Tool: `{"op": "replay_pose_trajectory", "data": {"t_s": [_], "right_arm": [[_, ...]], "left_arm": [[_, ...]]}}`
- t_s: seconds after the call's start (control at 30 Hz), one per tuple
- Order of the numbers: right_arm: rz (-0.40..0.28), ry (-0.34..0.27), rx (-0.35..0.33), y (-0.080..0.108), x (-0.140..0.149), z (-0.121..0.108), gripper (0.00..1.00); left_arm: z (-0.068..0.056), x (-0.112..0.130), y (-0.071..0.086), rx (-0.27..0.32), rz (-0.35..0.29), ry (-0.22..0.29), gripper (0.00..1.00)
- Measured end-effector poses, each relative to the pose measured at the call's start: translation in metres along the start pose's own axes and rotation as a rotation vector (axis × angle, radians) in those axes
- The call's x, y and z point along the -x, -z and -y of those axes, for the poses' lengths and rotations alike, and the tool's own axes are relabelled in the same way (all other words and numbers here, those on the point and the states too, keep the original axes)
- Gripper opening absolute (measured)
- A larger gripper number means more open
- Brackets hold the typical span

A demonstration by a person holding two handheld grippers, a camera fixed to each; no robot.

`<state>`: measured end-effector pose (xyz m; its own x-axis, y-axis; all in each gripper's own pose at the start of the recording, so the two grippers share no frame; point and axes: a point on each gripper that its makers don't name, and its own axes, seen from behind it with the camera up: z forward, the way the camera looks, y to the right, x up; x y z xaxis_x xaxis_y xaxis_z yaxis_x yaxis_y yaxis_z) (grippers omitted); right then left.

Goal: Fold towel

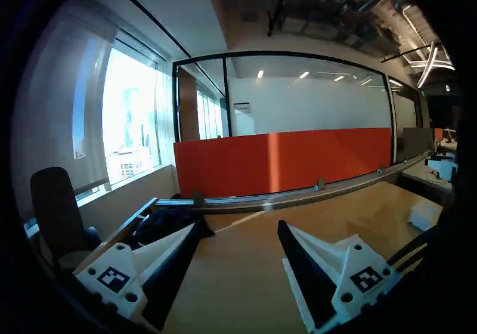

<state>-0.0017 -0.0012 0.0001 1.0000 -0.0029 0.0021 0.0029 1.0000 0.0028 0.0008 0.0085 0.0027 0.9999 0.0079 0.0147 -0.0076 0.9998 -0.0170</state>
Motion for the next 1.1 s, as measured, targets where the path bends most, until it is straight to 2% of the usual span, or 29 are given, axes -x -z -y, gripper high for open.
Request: {"op": "replay_pose_trajectory", "data": {"t_s": [0.1,0.27,0.6,0.77,0.97,1.1], "right_arm": [[0.011,0.016,-0.017,0.0,0.006,0.005,0.99],[0.054,0.063,-0.085,0.003,0.014,0.019,0.99],[0.197,0.142,-0.291,0.019,0.039,0.063,1.0],[0.256,0.177,-0.377,0.026,0.051,0.085,1.0],[0.276,0.216,-0.421,0.03,0.06,0.102,1.0],[0.308,0.212,-0.445,0.033,0.075,0.11,1.0]], "left_arm": [[-0.009,0.001,-0.002,0.029,0.021,-0.013,0.94],[-0.029,0.005,-0.005,0.101,0.062,-0.037,0.94],[-0.068,0.021,-0.004,0.266,0.155,-0.052,0.94],[-0.076,0.038,-0.001,0.308,0.207,-0.063,0.94],[-0.084,0.057,0.002,0.341,0.249,-0.087,0.94],[-0.09,0.074,0.003,0.358,0.278,-0.096,0.94]]}}
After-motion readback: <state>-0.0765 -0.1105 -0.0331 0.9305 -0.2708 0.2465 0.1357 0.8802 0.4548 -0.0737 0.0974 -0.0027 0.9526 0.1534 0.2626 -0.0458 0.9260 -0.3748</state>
